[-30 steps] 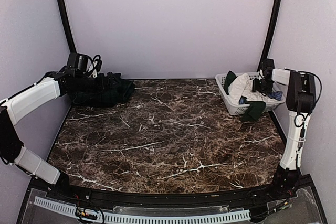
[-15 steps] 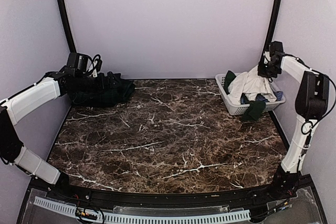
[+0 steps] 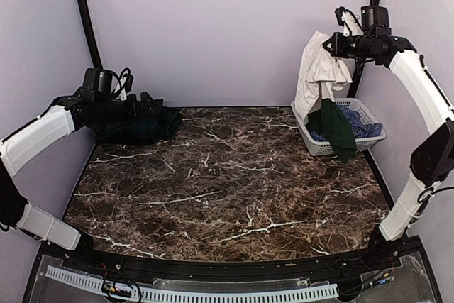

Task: Fold and stack the mixed laundry pile
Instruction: Pick up the crumpled T-shirt from the bin, then place the crumpled T-shirt at the center of the board.

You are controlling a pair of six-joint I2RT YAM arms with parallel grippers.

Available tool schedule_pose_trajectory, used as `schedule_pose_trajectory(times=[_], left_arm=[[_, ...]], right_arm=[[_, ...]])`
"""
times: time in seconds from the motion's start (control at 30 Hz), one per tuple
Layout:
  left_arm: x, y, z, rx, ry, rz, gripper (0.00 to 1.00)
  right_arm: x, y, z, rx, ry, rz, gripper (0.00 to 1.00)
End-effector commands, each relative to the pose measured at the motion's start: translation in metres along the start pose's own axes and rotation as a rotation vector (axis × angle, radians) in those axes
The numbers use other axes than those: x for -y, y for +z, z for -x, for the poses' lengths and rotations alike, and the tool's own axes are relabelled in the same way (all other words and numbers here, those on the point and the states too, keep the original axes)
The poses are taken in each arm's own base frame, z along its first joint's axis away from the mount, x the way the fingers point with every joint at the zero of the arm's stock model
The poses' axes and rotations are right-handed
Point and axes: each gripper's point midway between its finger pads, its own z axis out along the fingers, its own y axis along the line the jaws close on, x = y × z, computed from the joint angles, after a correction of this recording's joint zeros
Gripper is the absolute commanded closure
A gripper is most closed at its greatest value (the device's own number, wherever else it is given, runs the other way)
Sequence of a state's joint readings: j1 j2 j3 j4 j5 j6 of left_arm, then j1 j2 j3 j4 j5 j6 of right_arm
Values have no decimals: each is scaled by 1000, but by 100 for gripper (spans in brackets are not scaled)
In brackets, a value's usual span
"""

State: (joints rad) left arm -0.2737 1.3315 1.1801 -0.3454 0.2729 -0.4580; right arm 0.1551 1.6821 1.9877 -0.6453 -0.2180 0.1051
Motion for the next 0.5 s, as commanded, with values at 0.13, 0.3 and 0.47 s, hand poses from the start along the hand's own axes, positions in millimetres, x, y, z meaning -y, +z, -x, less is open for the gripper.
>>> schedule_pose_trajectory(times=[0.13, 0.3, 0.47], left_arm=[[17, -19, 13, 57, 15, -46, 1], [19, -23, 17, 72, 26, -41, 1], [19, -23, 23, 91, 27, -32, 1]], right_arm=[[-113, -89, 86, 257, -126, 285, 100], [-153, -115, 98, 293, -148, 454, 100], [-212, -156, 109, 354, -196, 661, 100]])
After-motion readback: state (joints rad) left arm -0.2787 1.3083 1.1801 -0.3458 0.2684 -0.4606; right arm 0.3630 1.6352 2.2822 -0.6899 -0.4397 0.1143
